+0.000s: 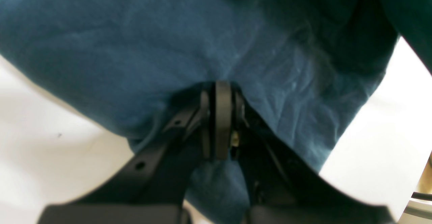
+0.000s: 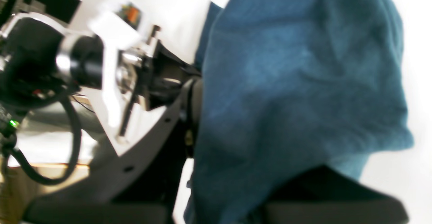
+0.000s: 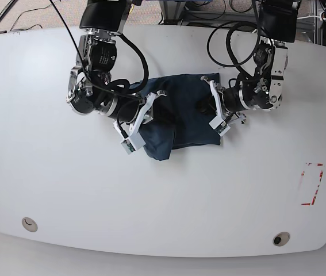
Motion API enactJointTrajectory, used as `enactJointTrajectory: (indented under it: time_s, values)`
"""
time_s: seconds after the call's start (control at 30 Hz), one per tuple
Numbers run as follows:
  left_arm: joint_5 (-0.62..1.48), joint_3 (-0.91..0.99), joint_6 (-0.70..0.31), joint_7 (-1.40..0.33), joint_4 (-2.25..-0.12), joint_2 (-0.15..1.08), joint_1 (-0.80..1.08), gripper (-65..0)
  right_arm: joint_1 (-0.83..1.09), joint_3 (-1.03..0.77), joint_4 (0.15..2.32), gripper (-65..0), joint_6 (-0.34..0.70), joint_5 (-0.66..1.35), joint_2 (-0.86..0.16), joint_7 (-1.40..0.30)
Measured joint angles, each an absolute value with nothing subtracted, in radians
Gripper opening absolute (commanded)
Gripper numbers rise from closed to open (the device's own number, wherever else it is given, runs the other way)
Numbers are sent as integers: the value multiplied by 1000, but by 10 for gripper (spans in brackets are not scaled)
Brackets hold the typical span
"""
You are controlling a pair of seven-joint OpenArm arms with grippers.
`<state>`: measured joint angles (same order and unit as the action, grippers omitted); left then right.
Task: Layout the t-shirt on the table in an organized manner, then fold the t-shirt properly
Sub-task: 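Fold the held end with the right gripper over toward the left gripper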
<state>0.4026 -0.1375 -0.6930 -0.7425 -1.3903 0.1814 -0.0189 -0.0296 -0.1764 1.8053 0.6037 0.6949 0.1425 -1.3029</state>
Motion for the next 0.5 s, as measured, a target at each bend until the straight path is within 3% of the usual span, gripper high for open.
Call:
enactJointTrajectory:
  time_s: [0.5]
  values:
    - [406, -138, -693, -742, -1390, 182, -17, -650, -47, -168, 1698, -637, 602, 696, 152, -1266]
